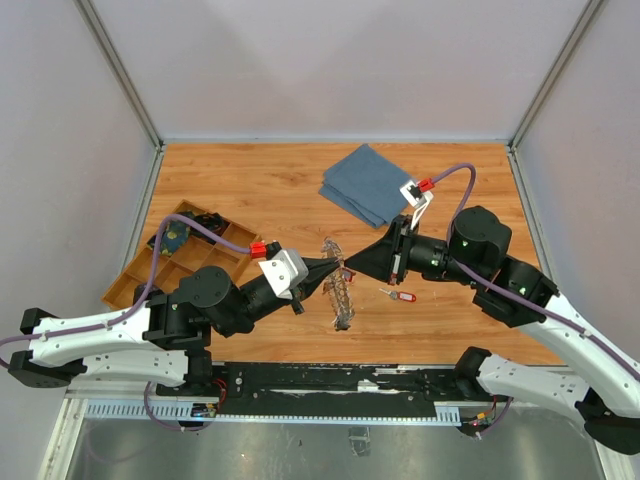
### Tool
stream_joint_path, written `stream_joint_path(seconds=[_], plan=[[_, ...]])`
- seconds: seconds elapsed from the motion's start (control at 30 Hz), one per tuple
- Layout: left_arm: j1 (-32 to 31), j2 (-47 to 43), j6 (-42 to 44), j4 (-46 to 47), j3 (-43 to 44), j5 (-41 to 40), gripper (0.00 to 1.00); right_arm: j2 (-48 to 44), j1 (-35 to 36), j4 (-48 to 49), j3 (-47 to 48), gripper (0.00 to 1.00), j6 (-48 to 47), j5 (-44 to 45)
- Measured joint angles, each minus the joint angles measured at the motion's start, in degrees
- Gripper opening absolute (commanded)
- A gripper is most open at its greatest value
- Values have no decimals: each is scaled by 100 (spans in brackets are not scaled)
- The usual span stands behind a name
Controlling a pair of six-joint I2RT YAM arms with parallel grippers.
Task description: Put the keys on the keyring
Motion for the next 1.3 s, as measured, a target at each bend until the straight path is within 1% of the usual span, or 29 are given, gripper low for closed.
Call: stream_joint_path(seconds=[0.4,0.43,0.47,0.57,0.63,0.83,1.0,1.1,1.2,1.3], plan=[[0,0,20,0,-48,22,1,164,0,-50,2,1,-79,-136],[0,0,20,0,-48,22,1,162,0,-55,2,2,-98,-136],[0,0,20,2,-50,24,1,151,0,-61,2,7,-133,-131],[0,0,17,7,-55,50,1,35,0,-153,2,24,-313,-7],[0,-2,13,20,-55,90,0,-136,0,-210,2,29,-481,136],[0,-98,-87,59,-72,293,0,-756,0,-48,-2,33,-1392,367],[0,-313,-286,208,-133,710,0,-1182,0,686,-256,32,-2487,46],[0,-433,-402,313,-155,1014,0,-1189,0,925,-356,32,-2931,-278],[0,-494,-494,389,-155,1309,1,-957,0,931,-245,36,-3254,-737],[0,-501,-562,459,-155,1547,0,-673,0,944,-105,36,-3471,-1191]])
